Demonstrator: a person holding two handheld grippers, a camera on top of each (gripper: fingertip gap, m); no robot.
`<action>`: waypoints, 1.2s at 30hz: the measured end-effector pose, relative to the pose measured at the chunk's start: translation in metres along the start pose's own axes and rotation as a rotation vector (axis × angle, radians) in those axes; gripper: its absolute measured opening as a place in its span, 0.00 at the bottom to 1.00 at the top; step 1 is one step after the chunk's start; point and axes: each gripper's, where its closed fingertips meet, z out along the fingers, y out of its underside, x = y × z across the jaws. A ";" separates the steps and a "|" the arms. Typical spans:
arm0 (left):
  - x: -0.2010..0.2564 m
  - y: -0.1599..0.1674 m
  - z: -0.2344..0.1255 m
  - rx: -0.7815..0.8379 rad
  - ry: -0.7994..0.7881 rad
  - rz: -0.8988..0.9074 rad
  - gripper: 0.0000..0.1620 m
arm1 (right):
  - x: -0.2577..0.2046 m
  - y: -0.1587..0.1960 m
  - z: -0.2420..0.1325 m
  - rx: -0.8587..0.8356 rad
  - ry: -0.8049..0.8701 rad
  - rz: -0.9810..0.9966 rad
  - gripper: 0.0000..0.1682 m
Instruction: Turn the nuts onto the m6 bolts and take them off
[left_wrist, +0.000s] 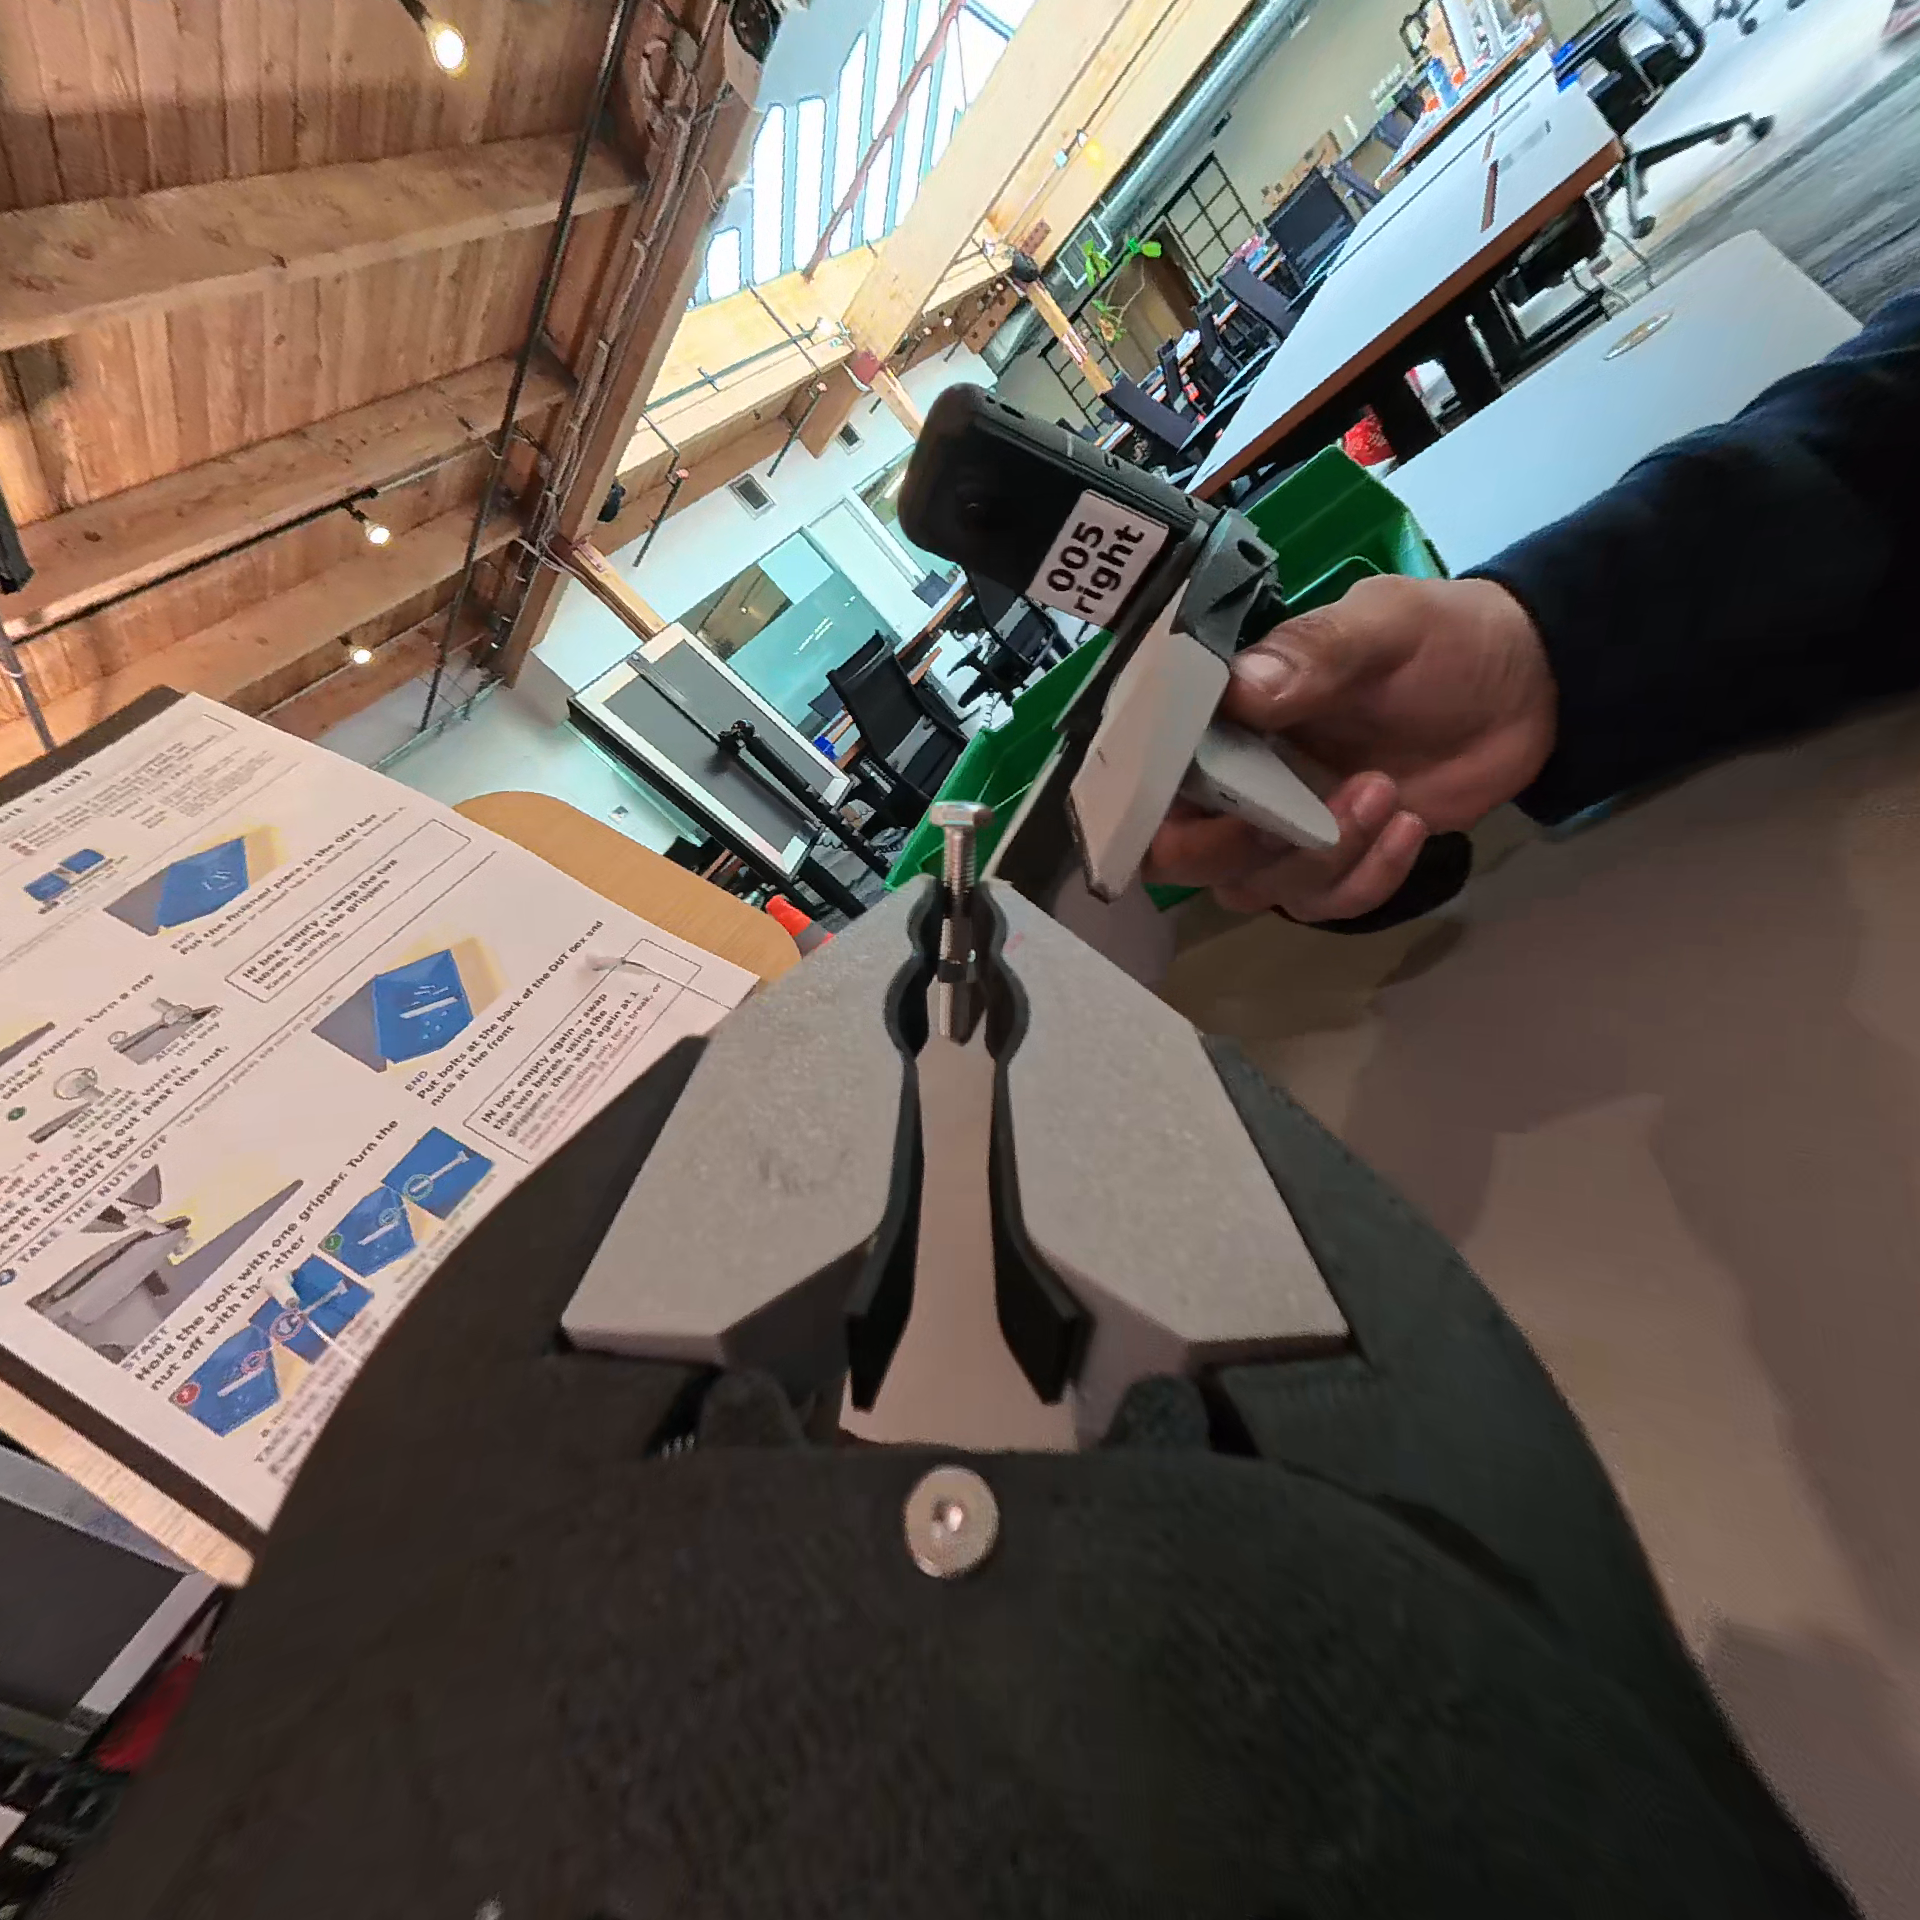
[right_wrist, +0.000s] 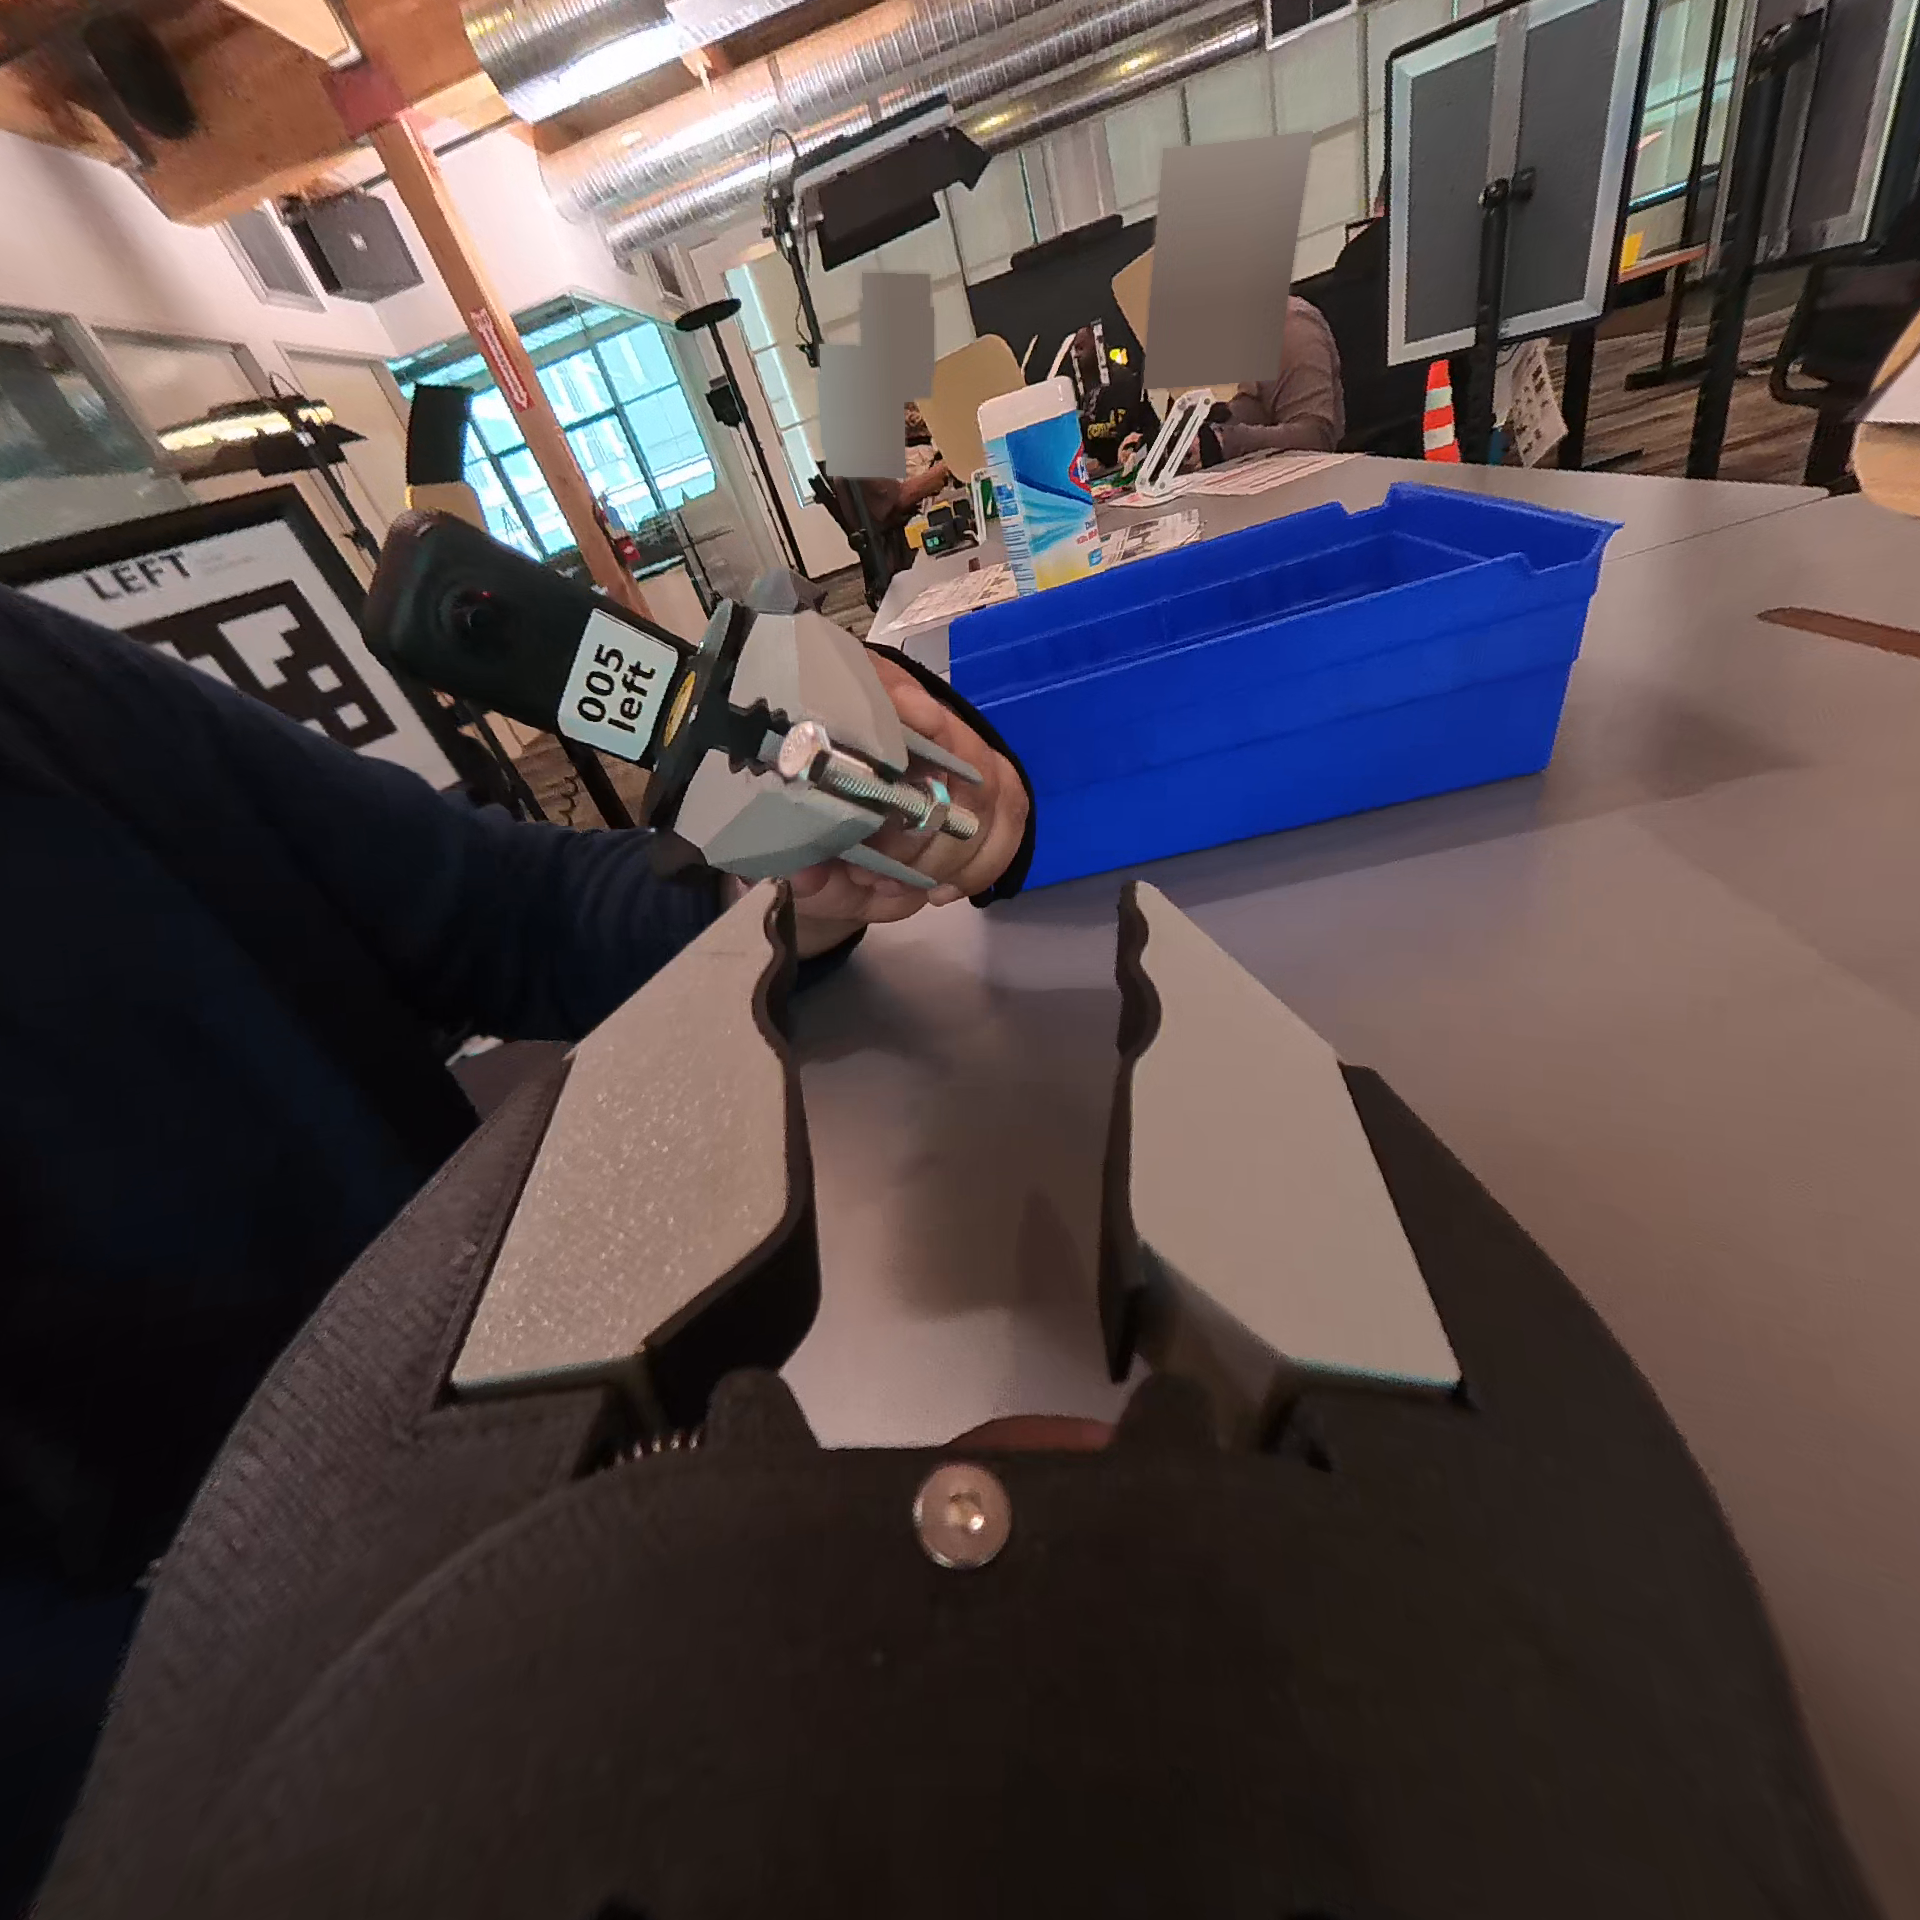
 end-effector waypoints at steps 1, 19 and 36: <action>0.001 0.000 -0.001 0.000 0.001 0.011 0.02 | -0.001 0.001 0.000 -0.006 0.001 -0.015 0.35; -0.010 0.040 -0.003 -0.124 -0.010 0.016 0.02 | 0.018 0.007 -0.002 -0.048 0.067 -0.042 0.34; -0.002 0.063 0.004 -0.242 0.002 0.083 0.03 | 0.034 0.006 0.000 -0.054 0.219 -0.001 0.20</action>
